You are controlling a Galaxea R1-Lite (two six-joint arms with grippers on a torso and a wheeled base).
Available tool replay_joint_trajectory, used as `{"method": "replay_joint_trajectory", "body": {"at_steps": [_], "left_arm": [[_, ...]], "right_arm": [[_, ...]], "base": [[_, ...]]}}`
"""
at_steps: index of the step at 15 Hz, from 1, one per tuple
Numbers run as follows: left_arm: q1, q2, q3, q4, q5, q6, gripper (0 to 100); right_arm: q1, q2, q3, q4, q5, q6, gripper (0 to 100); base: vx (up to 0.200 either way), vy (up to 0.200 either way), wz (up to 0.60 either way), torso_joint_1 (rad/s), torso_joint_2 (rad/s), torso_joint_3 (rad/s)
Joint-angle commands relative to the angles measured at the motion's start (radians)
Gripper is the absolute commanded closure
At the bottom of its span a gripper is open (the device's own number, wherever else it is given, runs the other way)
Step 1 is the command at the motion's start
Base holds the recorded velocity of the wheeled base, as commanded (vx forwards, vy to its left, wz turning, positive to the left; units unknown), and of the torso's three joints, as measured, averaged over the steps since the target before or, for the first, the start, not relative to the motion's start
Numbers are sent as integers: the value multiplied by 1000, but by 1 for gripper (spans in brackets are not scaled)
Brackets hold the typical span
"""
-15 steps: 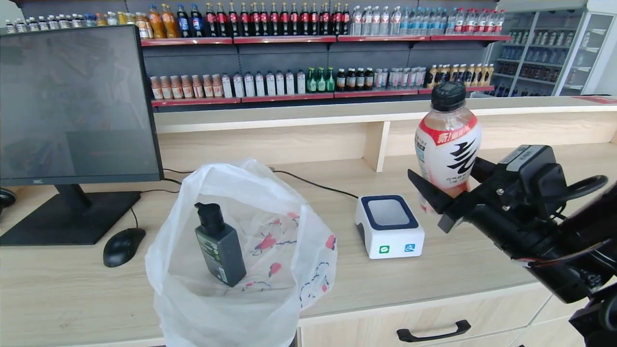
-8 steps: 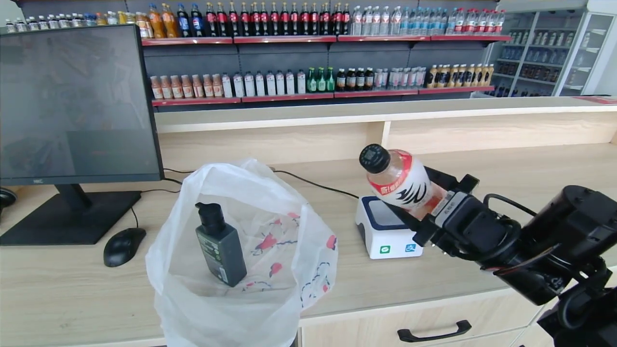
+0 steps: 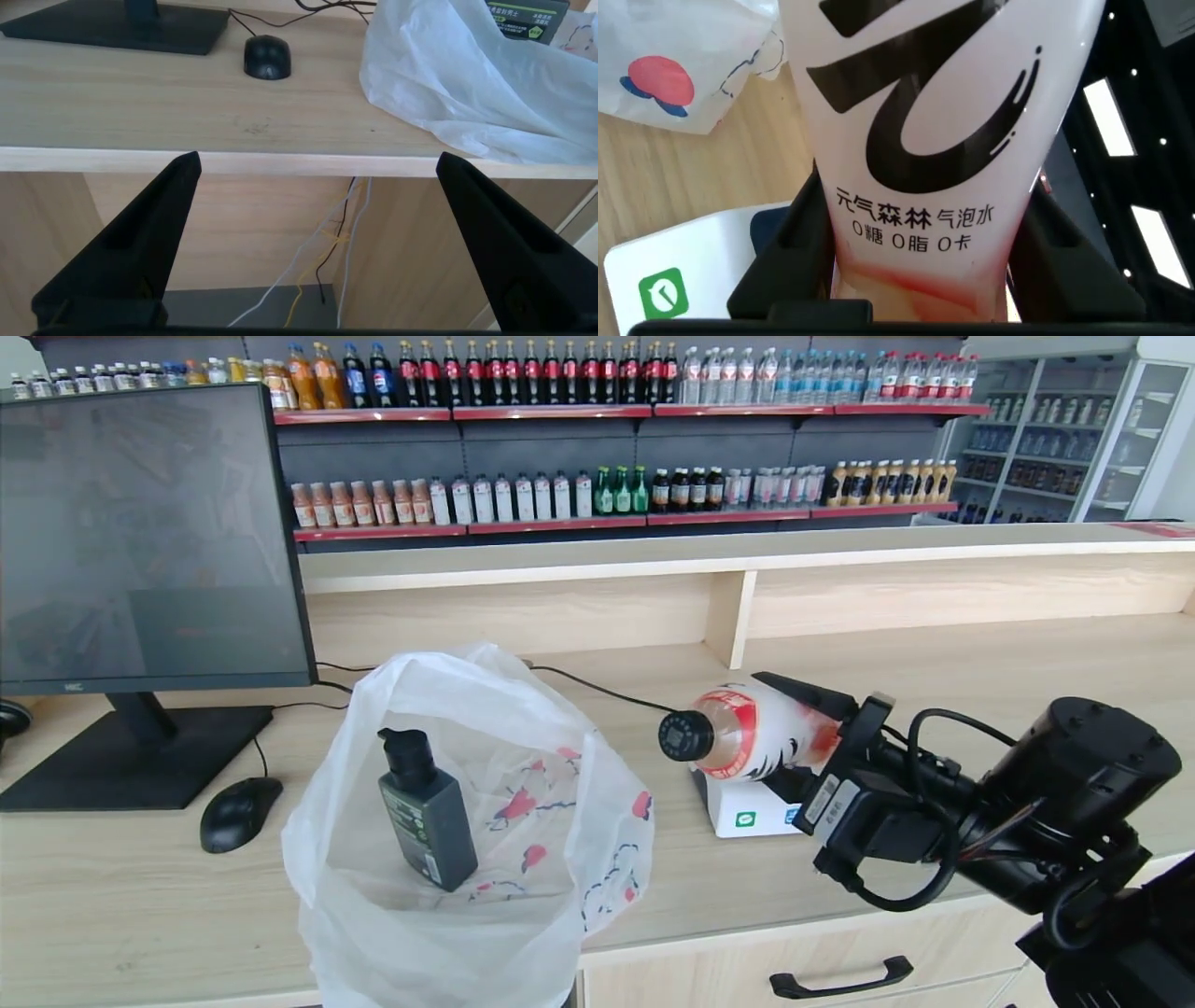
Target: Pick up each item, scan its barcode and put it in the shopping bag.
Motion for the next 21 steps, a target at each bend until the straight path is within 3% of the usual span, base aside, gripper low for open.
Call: {"method": "replay_joint_trajectory", "body": {"at_steps": [1,21], "left_arm": [[1,1,0,0,0,0,0],[1,1,2,0,0,-3,0]], "right_arm": [[-1,13,-14,-1,12,-17,100],[54,71,-72,-1,23,-59,100]], "base": [[0,0,0,0,0,0],[0,0,0,0,0,0]]}}
